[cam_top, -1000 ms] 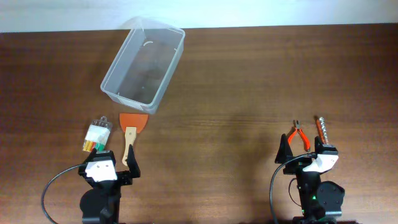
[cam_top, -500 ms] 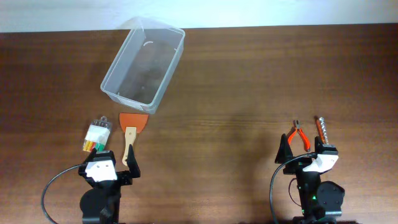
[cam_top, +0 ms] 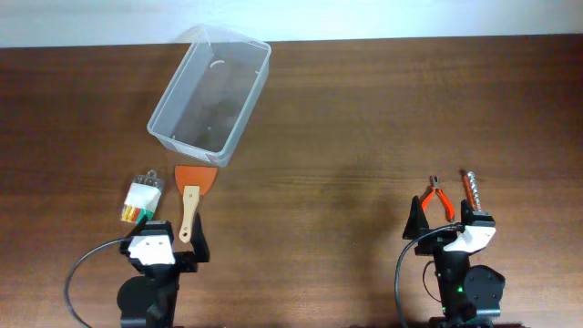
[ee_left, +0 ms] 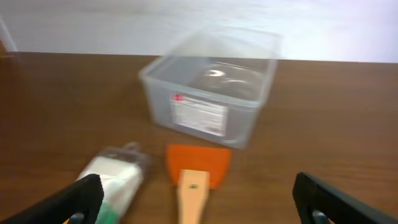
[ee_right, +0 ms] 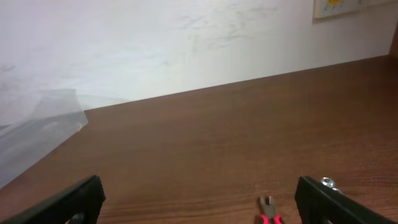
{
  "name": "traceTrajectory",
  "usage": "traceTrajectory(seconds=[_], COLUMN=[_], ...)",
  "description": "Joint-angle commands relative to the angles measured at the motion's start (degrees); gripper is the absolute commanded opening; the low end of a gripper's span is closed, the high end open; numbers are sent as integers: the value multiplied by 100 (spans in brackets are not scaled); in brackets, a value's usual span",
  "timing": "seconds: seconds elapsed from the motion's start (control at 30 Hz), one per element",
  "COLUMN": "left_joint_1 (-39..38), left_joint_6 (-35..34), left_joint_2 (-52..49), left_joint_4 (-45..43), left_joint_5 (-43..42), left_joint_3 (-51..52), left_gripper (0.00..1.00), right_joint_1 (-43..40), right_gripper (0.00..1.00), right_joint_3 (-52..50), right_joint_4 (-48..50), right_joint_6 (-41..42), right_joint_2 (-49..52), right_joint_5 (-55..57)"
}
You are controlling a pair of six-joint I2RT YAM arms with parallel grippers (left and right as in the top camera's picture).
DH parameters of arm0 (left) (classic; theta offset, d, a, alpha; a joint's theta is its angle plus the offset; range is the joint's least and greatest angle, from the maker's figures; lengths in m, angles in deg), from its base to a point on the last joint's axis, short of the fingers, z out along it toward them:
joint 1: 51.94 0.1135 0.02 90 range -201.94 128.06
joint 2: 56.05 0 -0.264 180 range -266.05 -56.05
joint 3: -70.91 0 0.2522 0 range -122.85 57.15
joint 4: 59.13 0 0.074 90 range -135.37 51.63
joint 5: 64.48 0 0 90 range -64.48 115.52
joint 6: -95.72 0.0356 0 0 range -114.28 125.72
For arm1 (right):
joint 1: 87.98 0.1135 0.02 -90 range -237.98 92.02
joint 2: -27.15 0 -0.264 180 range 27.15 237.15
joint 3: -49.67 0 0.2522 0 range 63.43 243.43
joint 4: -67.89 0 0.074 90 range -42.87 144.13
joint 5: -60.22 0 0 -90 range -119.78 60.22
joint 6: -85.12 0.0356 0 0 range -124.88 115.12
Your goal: Pack container
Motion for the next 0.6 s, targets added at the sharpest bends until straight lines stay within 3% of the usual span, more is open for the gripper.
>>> traceTrajectory(seconds=[0.0,0.13,0.33,0.57], left_joint_1=[-35,-35,-35,-33], left_joint_6=[83,-662,-789,-879], left_joint_2=[59,59,-142,-2177], left_joint_4=[-74,-81,-24,1185], left_joint_5=[-1178,-1528,-1460,-756], left_joint_3=[44,-105,-909,-3226], left_gripper=[99,99,99,99], right_joint_1=[-42,-42,-42,-42], right_gripper=[99,99,99,99], right_joint_3=[-26,-26,-26,-26], right_joint_4=[-37,-37,-37,-39], right_joint_6=[46,46,46,46], right_joint_2=[-37,-37,-37,-37], right_joint_5=[52,52,52,52])
